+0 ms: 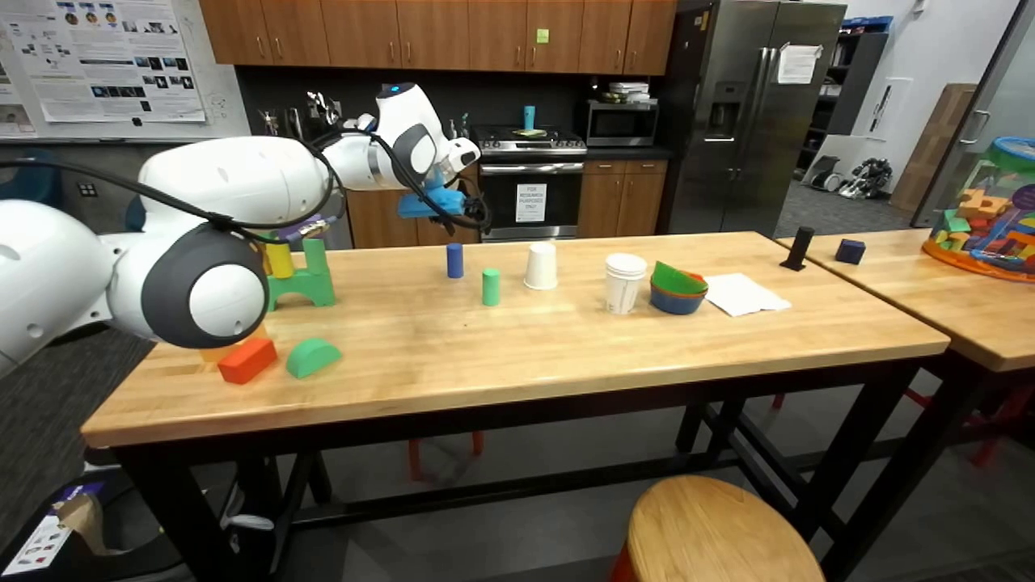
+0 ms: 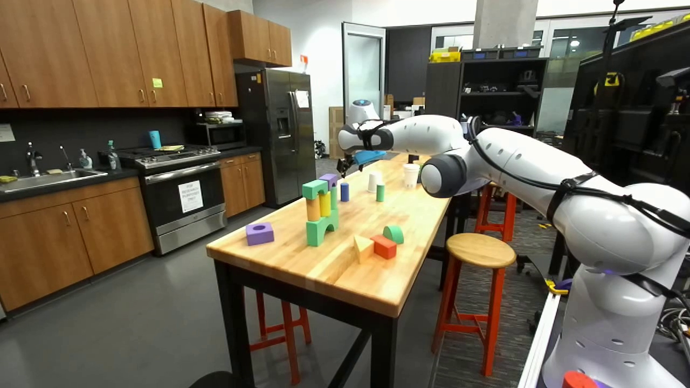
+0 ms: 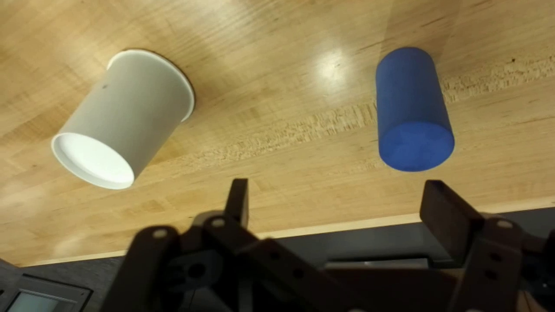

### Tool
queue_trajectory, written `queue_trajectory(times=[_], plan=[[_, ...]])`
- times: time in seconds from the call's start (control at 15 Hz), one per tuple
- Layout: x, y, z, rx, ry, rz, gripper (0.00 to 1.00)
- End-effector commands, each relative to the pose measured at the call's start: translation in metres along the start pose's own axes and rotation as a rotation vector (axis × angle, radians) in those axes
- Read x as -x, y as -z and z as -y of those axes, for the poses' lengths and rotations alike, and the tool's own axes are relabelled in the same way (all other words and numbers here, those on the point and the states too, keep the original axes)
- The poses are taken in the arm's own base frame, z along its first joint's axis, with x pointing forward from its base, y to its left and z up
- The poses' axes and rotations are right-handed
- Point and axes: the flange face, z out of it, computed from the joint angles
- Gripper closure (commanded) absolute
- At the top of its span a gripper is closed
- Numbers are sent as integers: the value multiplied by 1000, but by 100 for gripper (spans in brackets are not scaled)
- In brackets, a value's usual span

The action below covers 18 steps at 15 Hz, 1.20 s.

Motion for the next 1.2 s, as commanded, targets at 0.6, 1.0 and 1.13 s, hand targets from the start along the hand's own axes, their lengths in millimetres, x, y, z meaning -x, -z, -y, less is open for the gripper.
queue_trajectory(times=[0.6,1.0,1.13], plan=[[-2,-3,-4,-10,-38,-52,0],[0,-9,13,-25,-30,-50,0],[1,-12,18,-31,-28,-41,0]])
